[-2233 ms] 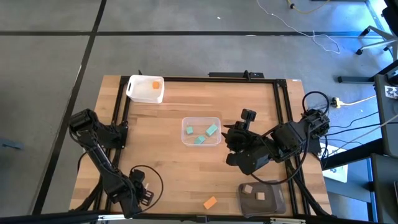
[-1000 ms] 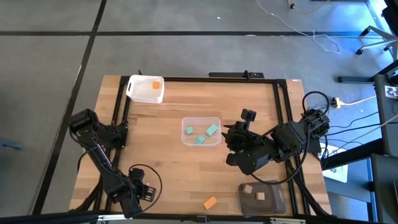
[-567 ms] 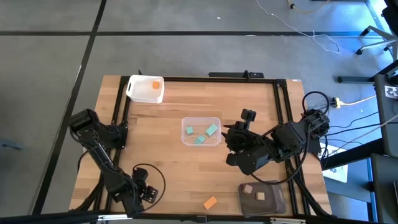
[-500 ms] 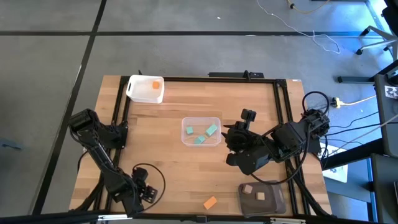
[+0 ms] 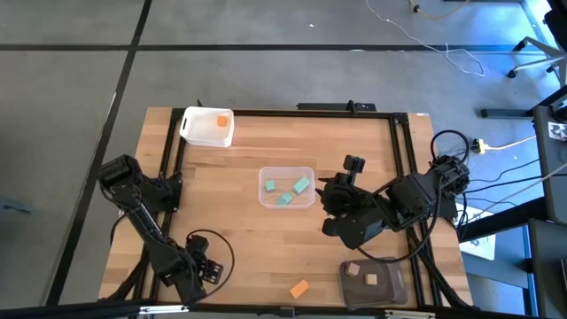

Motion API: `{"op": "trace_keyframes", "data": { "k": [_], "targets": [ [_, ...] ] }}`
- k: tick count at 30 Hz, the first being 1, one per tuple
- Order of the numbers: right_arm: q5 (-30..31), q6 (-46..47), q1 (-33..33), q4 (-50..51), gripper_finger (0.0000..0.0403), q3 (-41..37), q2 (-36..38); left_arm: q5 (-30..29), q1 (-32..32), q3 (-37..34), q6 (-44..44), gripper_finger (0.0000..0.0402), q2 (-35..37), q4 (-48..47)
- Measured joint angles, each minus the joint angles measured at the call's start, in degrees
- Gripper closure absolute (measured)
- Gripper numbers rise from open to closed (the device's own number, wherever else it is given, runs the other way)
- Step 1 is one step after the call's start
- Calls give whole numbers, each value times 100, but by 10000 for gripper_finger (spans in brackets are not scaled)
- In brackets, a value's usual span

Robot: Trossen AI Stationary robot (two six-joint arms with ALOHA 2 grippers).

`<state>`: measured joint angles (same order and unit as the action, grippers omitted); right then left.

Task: Sort & place blocks by color
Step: Put the brown block into the black bin

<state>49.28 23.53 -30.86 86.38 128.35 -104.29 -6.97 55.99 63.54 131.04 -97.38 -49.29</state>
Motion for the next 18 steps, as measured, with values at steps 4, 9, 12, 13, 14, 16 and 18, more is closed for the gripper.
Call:
{"op": "trace_keyframes", "data": {
  "k": [4,9,12,13,14,16,18],
  "targets": [
    [2,0,1,-10,283,0,0,-1,0,-1,66,145,0,-81],
    [-151,-16,1,-328,283,0,0,-117,0,-1,223,145,-1,-76],
    [-979,-317,14,-508,283,0,0,-169,-11,-1,236,145,-87,-42],
    [-1257,-434,32,-570,283,0,0,-152,-13,-1,232,145,-120,-33],
    [-1518,-469,36,-636,283,0,0,-98,-13,-1,229,145,-156,-10],
    [-1979,-589,67,-717,283,0,0,-9,-14,-1,202,145,-260,76],
    [-2244,-736,88,-827,283,0,0,46,-15,-6,203,145,-352,118]
  ]
}}
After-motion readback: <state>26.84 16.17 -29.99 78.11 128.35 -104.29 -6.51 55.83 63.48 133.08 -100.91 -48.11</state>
